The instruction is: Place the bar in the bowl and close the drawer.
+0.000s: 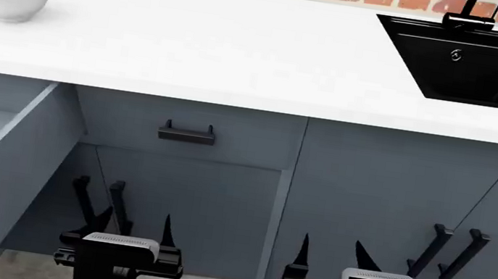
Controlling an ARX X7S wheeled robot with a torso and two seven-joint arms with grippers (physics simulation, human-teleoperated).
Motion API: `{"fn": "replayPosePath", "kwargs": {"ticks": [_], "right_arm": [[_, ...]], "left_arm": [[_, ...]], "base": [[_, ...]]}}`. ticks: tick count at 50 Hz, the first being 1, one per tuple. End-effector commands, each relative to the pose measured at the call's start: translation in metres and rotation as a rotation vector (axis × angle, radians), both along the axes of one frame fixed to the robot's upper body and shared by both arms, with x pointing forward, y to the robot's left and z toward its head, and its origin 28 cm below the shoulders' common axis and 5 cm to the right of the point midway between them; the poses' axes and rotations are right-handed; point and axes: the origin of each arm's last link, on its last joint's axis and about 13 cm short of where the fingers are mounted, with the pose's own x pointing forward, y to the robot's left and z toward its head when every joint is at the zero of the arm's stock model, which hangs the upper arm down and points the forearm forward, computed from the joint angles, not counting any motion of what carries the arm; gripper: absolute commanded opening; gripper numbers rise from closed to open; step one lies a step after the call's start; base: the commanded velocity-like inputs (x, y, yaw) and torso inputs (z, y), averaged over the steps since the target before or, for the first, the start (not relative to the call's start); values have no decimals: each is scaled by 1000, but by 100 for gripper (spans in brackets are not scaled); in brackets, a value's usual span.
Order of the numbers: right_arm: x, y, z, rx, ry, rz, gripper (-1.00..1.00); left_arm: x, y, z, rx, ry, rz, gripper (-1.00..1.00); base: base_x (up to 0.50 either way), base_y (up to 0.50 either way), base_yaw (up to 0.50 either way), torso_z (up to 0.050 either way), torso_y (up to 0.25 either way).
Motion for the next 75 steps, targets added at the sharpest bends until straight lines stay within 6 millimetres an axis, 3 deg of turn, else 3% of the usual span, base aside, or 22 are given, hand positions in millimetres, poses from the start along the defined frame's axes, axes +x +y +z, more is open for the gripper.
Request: {"fn": "replayPosePath", "kwargs": {"ticks": [1,8,10,12,15,17,20,24,32,40,75], "right_arm": [[1,0,-2,-6,-12,-1,100],[1,2,17,-75,-87,-48,100],[2,1,39,-95,-160,-61,100],[-2,-2,69,-127,-268,-79,100],[-26,-8,111,-163,-435,-122,100],[-44,-12,128,-178,-528,-150,100],[-69,-15,143,-206,-626,-181,100],[-73,-15,143,-191,-652,-196,100],[-63,-14,130,-156,-606,-217,100],[-59,-13,129,-156,-578,-221,100],[-61,-9,129,-147,-573,-193,100]], "left_arm": [[2,1,4,2,-16,2,100],[8,1,21,43,-121,14,100],[9,4,45,75,-219,20,100],[3,11,83,103,-354,46,100],[-22,22,133,127,-548,111,100],[-40,28,152,119,-639,150,100],[-67,36,166,133,-737,206,100],[-82,43,167,142,-797,281,100],[-74,44,146,104,-780,317,100],[-69,42,146,115,-787,313,100],[-67,42,137,106,-751,302,100]], "base": [[0,0,0,0,0],[0,0,0,0,0],[0,0,0,0,0],[0,0,0,0,0],[0,0,0,0,0],[0,0,0,0,0],[0,0,0,0,0],[0,0,0,0,0],[0,0,0,0,0],[0,24,0,0,0],[0,500,0,0,0]]}}
